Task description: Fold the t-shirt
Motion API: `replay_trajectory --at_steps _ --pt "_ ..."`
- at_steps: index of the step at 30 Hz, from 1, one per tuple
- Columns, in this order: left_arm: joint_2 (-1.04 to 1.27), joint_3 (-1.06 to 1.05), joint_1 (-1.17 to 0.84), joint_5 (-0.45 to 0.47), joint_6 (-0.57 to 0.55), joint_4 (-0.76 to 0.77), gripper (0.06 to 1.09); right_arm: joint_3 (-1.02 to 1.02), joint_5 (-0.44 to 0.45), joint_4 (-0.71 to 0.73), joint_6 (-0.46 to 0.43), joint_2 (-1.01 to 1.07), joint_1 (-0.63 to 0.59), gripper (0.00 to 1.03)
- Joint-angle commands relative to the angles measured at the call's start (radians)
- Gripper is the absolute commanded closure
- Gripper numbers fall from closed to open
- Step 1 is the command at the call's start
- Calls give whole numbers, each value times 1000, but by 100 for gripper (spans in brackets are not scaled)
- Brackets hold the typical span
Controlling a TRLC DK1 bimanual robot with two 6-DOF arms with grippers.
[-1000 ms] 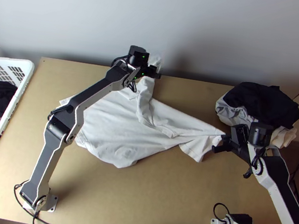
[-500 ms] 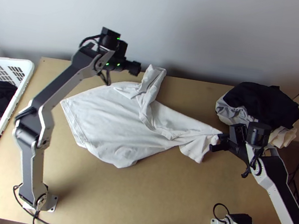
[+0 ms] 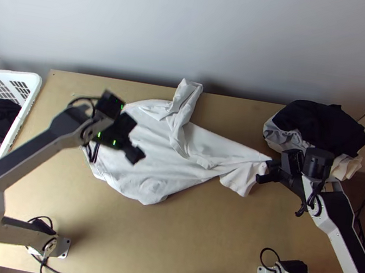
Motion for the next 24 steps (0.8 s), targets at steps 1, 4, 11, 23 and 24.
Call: replay_trajectory --at_steps 1,4,11,23,24 --pt "-187 -301 -118 -96 10 15 11 -11 -11 -13 16 -27 7 100" --pt "-205 -375 -135 -145 5 107 11 -27 -26 -24 32 -44 7 100" --pt "-145 -429 -158 -145 -4 138 11 -50 -32 -61 31 -74 23 100" --pt "-81 -467 -123 -188 0 346 105 -33 -31 -95 34 -82 23 100" --pt "-83 -448 -115 -196 5 349 105 -31 -32 -95 34 -82 21 100"
